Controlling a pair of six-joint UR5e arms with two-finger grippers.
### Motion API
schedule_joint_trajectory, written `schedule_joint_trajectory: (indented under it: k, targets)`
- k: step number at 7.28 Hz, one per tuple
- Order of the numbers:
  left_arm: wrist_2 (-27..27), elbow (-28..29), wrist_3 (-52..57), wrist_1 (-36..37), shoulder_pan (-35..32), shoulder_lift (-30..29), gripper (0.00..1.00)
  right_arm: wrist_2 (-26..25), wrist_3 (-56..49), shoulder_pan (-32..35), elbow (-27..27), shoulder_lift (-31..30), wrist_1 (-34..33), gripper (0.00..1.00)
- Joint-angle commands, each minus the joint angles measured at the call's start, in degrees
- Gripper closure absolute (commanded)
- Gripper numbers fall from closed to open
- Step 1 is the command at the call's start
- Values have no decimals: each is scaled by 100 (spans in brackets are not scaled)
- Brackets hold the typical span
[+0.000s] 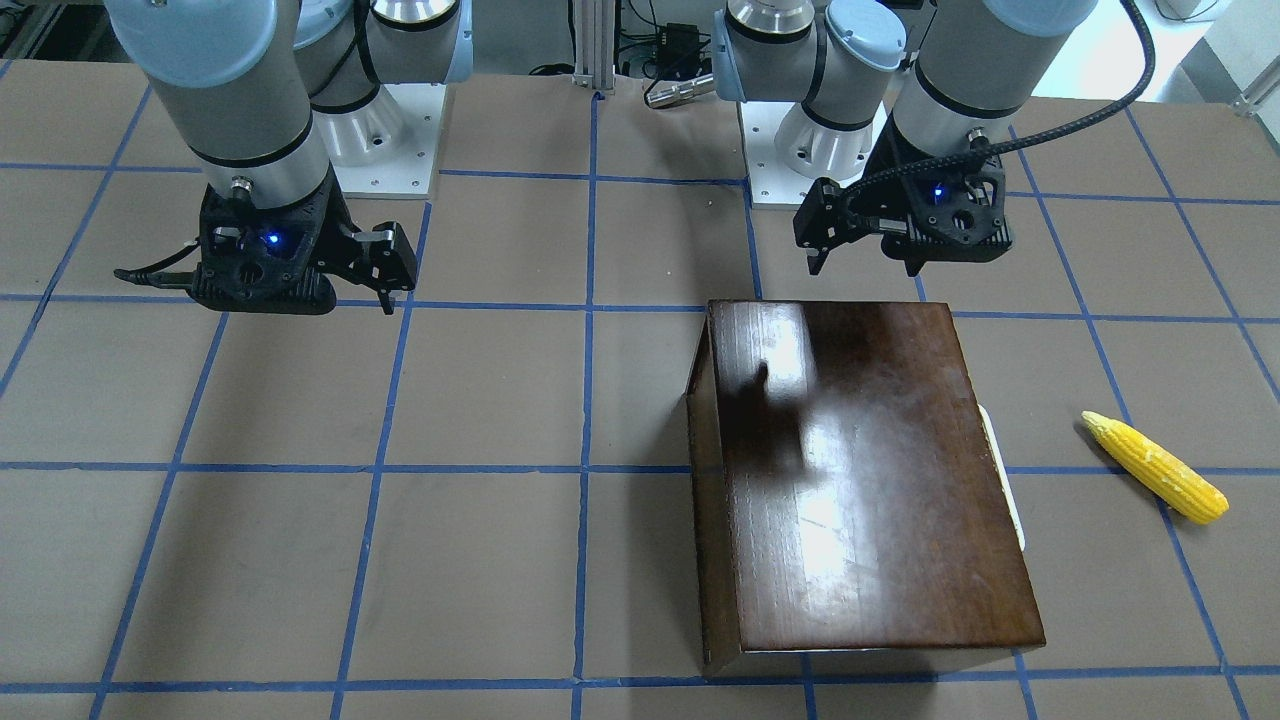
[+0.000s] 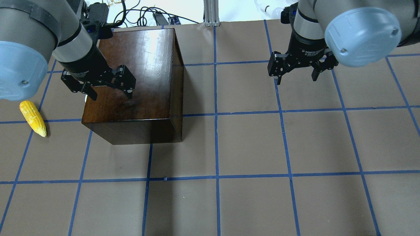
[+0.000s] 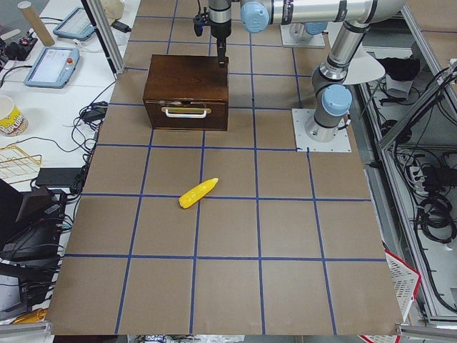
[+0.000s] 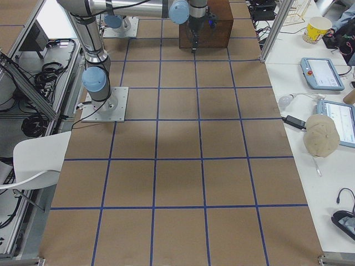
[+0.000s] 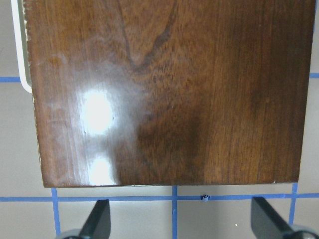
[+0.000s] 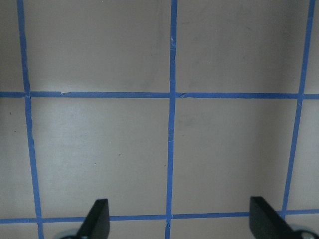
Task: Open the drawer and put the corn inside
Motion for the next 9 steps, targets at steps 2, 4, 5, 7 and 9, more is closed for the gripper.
schedule_joint_trajectory:
  k: [2, 4, 5, 7, 9]
  targets:
    - [-9, 11, 19, 0, 2, 0, 0, 0, 0, 0, 0, 0, 0, 0]
    - [-9, 3, 19, 9, 2, -53, 0, 9, 0, 0, 0, 0, 0, 0]
    - [0, 20, 19, 9, 2, -88, 0, 0, 0, 0, 0, 0, 0, 0]
    - [-9, 47, 19, 35, 2, -80, 0, 0, 0, 0, 0, 0, 0, 0]
    - [9, 3, 19, 26, 2, -53, 0, 0, 0, 0, 0, 0, 0, 0]
